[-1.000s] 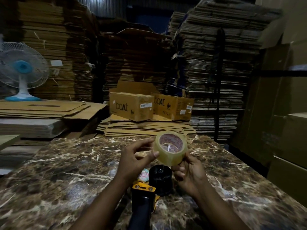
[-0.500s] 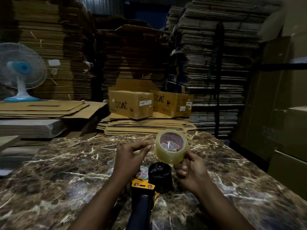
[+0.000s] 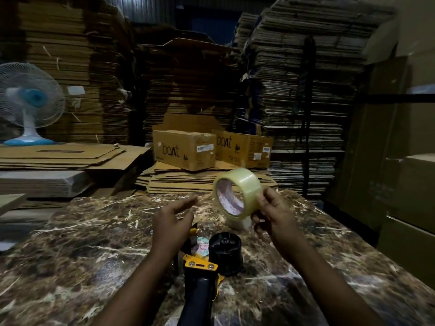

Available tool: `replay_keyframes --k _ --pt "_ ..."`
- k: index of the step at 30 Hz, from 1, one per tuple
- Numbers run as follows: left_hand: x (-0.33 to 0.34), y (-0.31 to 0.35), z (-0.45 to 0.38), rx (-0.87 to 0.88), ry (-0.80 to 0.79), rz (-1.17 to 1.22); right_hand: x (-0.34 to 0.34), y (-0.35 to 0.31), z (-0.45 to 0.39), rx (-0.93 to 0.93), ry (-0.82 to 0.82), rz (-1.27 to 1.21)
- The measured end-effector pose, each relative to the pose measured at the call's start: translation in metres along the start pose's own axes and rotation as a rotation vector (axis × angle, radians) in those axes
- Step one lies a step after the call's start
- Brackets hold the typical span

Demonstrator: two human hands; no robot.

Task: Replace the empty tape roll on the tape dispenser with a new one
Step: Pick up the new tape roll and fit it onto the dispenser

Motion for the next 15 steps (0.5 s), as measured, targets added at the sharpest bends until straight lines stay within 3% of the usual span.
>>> replay_keyframes --k 7,10,15 --pt "-0.003 0.020 0.004 0.120 0.027 0.191 0.003 -0.015 -0.004 -0.365 -0.193 0.825" --pt "0.000 0.020 0.003 -0.003 -0.042 0.306 0.003 -0.007 -0.004 -0.529 -0.229 1.086" --pt "0.005 0.019 0.000 -0.301 -0.088 0.371 -0.001 0.003 -0.001 -0.634 -0.263 1.168"
Point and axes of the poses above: each hand's wrist, its own z-axis away from the middle knuckle, its own x-axis out of the palm, y = z × x, the point moved 2 cm from there along -z, towards the middle knuckle, and after that the axes turned 8 degrees about z, right-handed, at the moved point
